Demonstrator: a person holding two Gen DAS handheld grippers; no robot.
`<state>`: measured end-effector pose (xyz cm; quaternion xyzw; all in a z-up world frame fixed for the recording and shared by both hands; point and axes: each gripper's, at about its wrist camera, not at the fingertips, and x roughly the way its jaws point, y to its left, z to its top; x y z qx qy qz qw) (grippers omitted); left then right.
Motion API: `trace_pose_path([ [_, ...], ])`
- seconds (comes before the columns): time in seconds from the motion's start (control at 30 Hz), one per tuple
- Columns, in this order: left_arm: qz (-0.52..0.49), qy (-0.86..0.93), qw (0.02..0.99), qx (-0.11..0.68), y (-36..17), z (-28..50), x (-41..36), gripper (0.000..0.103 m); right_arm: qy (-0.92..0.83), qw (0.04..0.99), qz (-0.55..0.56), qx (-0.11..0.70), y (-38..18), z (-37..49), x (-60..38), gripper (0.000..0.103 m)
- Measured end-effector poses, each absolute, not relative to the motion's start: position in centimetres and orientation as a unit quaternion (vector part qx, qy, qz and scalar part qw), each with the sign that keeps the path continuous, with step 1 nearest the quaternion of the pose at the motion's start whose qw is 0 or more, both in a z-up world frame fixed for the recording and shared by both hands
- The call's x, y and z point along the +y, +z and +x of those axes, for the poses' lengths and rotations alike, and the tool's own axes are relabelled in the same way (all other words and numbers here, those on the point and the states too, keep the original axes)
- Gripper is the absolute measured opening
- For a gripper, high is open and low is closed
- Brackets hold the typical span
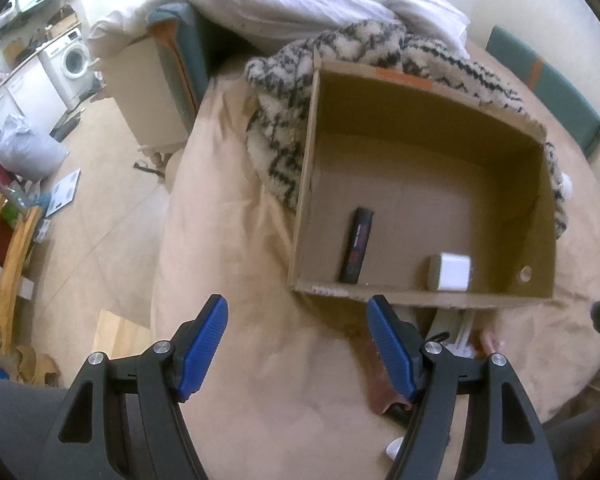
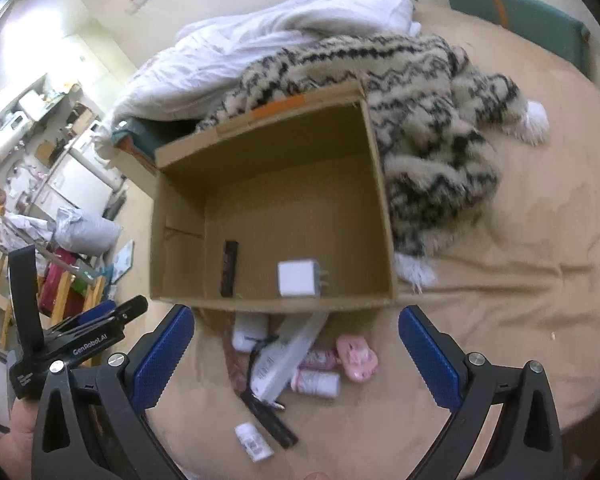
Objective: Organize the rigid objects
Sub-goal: 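Grasp the pink claw clip with left tool while right tool grasps pill bottle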
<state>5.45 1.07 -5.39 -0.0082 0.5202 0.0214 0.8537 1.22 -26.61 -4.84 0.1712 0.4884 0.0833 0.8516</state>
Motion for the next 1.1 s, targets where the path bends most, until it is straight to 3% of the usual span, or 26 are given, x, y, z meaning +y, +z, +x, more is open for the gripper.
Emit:
trace_pose_path([
  [0.53,-0.055,-0.023,0.769,0.636,-13.0,7.0,-1.1,0.069,0.062,0.823,0.184,0.533,-8.6,2.3,-26.8,0.103],
  [0.6,-0.077,-0.038,0.754,0.651,-14.2,7.0,-1.7,0.062,0.064,0.824,0.18,0.534,-8.6,2.4,-26.6,0.103],
  [0.67,-0.117,-0.046,0.733,0.668,-15.8,7.0,-1.9,0.045,0.064,0.823,0.176,0.536,-8.7,2.4,-26.4,0.103],
  [0.8,-0.149,-0.028,0.712,0.686,-18.0,6.8,-1.8,0.042,0.059,0.822,0.179,0.538,-8.8,2.3,-26.8,0.103],
  [0.9,-0.12,-0.024,0.722,0.681,-17.8,6.8,-2.6,0.034,0.056,0.819,0.187,0.539,-8.9,2.4,-27.2,0.103],
  [1.1,-0.051,-0.015,0.737,0.674,-16.9,6.4,-2.7,0.032,0.073,0.809,0.192,0.551,-9.4,2.2,-27.1,0.103],
])
